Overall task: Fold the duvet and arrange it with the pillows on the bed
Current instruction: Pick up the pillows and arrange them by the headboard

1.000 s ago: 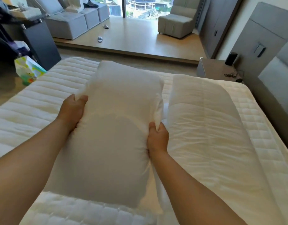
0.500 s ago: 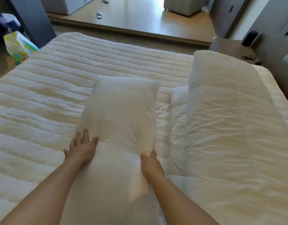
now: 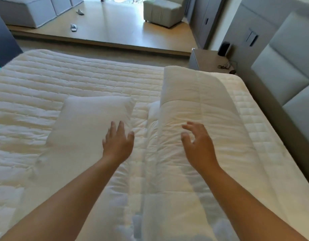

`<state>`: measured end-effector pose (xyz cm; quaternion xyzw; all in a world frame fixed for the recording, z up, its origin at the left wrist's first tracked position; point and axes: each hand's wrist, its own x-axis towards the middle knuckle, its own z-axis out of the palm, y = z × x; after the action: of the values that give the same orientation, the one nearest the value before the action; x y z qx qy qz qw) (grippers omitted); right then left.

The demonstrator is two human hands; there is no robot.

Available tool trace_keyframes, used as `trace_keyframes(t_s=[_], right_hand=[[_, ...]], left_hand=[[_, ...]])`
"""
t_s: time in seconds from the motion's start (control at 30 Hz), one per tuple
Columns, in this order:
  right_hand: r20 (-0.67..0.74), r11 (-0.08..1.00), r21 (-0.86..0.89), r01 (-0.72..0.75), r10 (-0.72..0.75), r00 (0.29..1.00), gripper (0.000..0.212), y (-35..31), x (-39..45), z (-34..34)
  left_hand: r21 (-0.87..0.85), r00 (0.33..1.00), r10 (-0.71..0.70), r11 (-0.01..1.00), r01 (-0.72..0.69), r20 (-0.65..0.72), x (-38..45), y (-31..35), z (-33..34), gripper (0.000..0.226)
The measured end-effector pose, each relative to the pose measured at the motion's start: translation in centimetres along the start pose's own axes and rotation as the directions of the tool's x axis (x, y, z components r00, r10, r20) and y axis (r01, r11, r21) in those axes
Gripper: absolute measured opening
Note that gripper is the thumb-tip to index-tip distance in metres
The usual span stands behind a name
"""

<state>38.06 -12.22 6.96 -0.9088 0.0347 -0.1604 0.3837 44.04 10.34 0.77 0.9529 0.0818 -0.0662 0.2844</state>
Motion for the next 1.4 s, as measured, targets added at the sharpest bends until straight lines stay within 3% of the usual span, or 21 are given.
trace_keyframes(t_s=[0.13, 0.23, 0.33, 0.5, 0.63, 0.7, 0.73, 0.8, 0.87, 0.97, 1.07, 1.17, 1.3, 1.4], right_hand=[[-0.143, 0.956, -0.156, -0.25, 0.229, 0.963, 0.025, 9.8, 2.8, -9.4], [-0.072, 0.819, -0.398, -0.413, 0.421, 0.904, 0.05, 17.4, 3.7, -11.6], [0.101, 0.704, -0.6, -0.38, 0.538, 0.837, 0.069, 21.3, 2.4, -9.2], [0.234, 0.753, -0.598, -0.274, 0.49, 0.84, 0.072, 19.9, -0.8, -3.4], [0.324, 0.838, -0.504, -0.209, 0.408, 0.853, 0.075, 20.3, 0.4, -4.1], [0.182, 0.867, -0.419, -0.268, 0.37, 0.911, 0.064, 22.4, 1.6, -6.6], [0.094, 0.848, -0.394, -0.353, 0.42, 0.903, 0.063, 23.9, 2.0, -8.0], [0.071, 0.758, -0.278, -0.59, 0.629, 0.774, 0.084, 26.5, 2.3, -10.0], [0.184, 0.649, -0.116, -0.752, 0.758, 0.625, 0.101, 28.0, 1.7, -9.6], [0.235, 0.622, -0.058, -0.781, 0.768, 0.595, 0.1, 28.7, 1.2, -8.0], [0.28, 0.579, 0.101, -0.809, 0.764, 0.582, 0.095, 29.8, 1.3, -8.5], [0.338, 0.525, 0.108, -0.845, 0.78, 0.527, 0.11, 32.0, 1.0, -9.7], [0.35, 0.528, 0.056, -0.847, 0.785, 0.512, 0.118, 32.5, 0.5, -10.0], [0.298, 0.552, 0.099, -0.828, 0.778, 0.554, 0.094, 30.6, 0.7, -10.4]], left_hand=[[-0.071, 0.981, 0.196, 0.978, -0.195, 0.01, -1.2, 10.5, 4.1, 0.062], [0.02, 0.957, 0.29, 0.957, -0.29, 0.003, -1.5, 15.0, 7.8, 0.06], [0.131, 0.951, 0.305, 0.942, -0.31, 0.059, -1.2, 14.7, 11.9, 0.059], [0.233, 0.976, 0.199, 0.949, -0.214, 0.087, -0.6, 7.5, 15.7, 0.058], [0.154, 0.992, 0.064, 0.985, -0.081, 0.11, 0.3, 4.8, 16.2, 0.061], [0.033, 0.995, -0.038, 0.999, 0.035, 0.092, 0.8, 4.8, 16.4, 0.065], [-0.06, 0.991, -0.1, 0.993, 0.106, 0.085, 1.2, 4.9, 16.6, 0.068], [-0.249, 0.967, -0.224, 0.936, 0.248, 0.123, 2.0, 4.9, 17.0, 0.08], [-0.318, 0.928, -0.312, 0.875, 0.365, 0.204, 2.7, 4.5, 17.4, 0.095], [-0.315, 0.867, -0.419, 0.813, 0.491, 0.27, 3.2, 3.7, 17.2, 0.111], [-0.354, 0.852, -0.421, 0.781, 0.515, 0.311, 3.5, 3.5, 16.6, 0.118], [-0.418, 0.857, -0.349, 0.762, 0.494, 0.378, 3.6, 3.6, 16.0, 0.126], [-0.443, 0.864, -0.346, 0.751, 0.489, 0.366, 3.2, 3.2, 16.2, 0.101], [-0.398, 0.885, -0.35, 0.797, 0.453, 0.307, 2.4, 4.1, 15.5, 0.101]])
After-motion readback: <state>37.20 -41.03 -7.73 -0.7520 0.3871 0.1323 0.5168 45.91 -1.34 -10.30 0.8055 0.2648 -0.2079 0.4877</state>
